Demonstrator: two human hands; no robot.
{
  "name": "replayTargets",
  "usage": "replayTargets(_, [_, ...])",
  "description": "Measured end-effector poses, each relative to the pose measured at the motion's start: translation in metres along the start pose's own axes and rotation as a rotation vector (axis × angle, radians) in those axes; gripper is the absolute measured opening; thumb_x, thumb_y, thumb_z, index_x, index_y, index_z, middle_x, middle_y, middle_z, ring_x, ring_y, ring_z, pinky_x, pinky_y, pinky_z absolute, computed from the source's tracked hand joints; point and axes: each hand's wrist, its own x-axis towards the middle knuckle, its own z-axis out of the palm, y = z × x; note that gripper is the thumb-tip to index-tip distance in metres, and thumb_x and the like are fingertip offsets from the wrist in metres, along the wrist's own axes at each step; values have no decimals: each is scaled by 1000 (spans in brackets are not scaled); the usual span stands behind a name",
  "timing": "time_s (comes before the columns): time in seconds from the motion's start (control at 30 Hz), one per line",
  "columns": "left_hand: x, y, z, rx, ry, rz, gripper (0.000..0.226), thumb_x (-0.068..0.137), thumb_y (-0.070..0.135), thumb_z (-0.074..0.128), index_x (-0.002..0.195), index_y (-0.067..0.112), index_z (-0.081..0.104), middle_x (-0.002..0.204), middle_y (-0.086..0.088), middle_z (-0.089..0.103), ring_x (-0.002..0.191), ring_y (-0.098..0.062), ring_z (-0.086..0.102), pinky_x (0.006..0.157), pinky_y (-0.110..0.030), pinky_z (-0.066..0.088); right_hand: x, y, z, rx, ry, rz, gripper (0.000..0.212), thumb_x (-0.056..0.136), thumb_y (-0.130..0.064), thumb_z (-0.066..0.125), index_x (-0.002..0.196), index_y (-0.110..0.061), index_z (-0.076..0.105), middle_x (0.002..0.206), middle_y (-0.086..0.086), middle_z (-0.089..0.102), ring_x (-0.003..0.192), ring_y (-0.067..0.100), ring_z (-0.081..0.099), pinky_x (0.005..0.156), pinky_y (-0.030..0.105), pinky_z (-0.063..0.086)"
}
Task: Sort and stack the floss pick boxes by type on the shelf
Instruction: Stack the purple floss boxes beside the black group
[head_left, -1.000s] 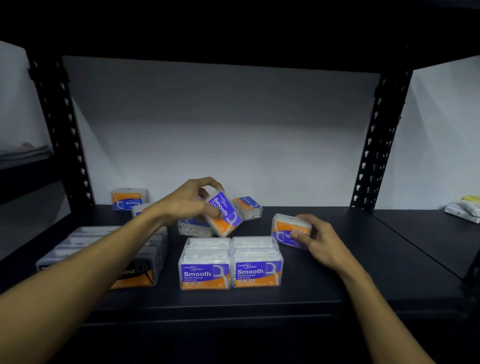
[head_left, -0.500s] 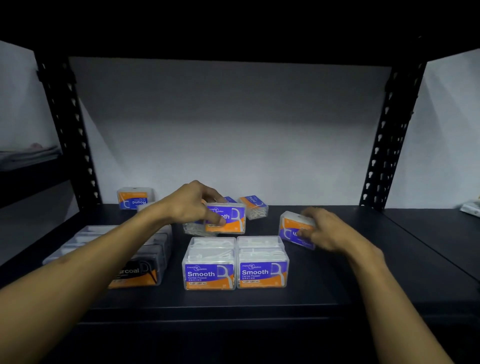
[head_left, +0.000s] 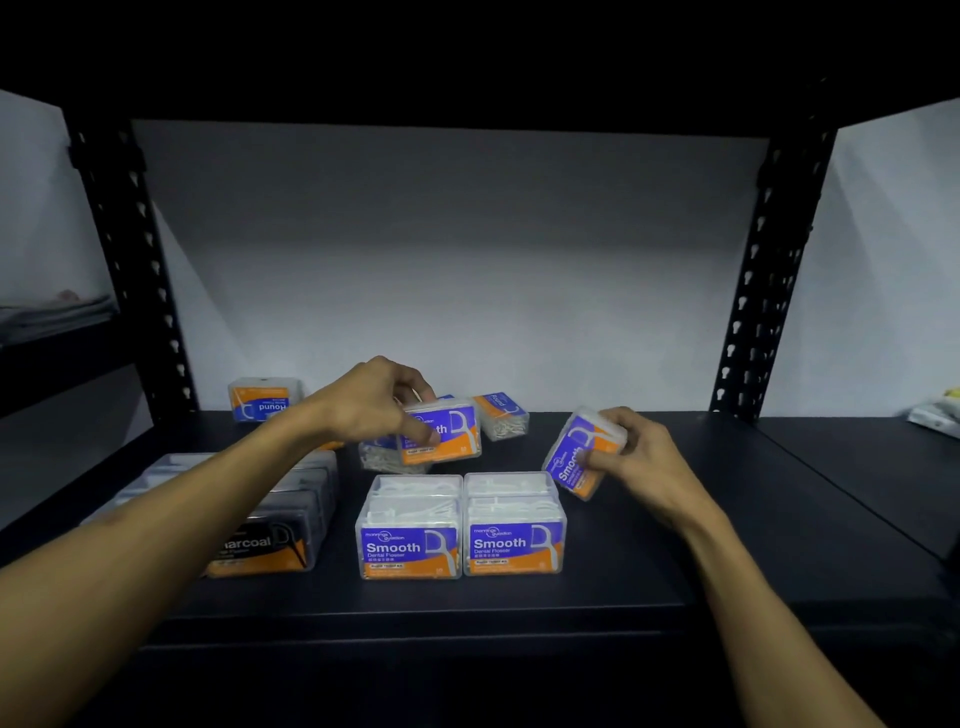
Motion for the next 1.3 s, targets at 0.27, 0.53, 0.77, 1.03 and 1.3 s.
replayTargets(0.27, [-2, -7, 0, 34, -123, -24, 46, 73, 29, 86, 114, 28, 66, 109, 1, 69, 97, -15, 68, 84, -32, 59, -3, 5, -5, 204, -62, 20, 32, 87, -2, 69, 118, -3, 65, 101, 12, 75, 88, 14, 72, 73, 20, 55])
replayTargets(0.53, [-7, -13, 2, 51, -241, -85, 42, 72, 13, 84, 109, 20, 66, 99, 1, 72, 92, -17, 71, 86, -41, 59, -9, 11, -10, 109, -103, 31, 33, 82, -6, 76, 108, 0, 57, 101, 14, 76, 97, 28, 73, 88, 38, 56])
replayTargets(0.77, [-11, -17, 2, 25, -296, -130, 42, 78, 18, 82, 115, 20, 62, 103, -3, 72, 95, -20, 71, 87, -37, 59, -10, 12, -3, -167, -216, 23, 43, 87, -8, 73, 123, -26, 57, 118, 2, 68, 106, 14, 69, 91, 34, 58])
replayTargets(1.03, [-22, -10, -2, -88, -279, -136, 32, 97, 37, 58, 124, 21, 65, 116, 1, 70, 107, -17, 67, 96, -41, 55, -19, -13, 23, -130, -219, 128, 37, 102, -49, 39, 126, -30, 59, 118, -6, 68, 105, 5, 66, 90, 23, 48])
replayTargets(1.3, [-25, -2, 3, 1, -289, -107, 28, 100, 21, 55, 128, 22, 62, 108, 10, 64, 96, -6, 63, 82, -21, 51, -33, -41, 48, -123, -361, 143, 49, 99, -60, 22, 100, -38, 65, 90, -28, 71, 86, -17, 64, 69, 3, 44])
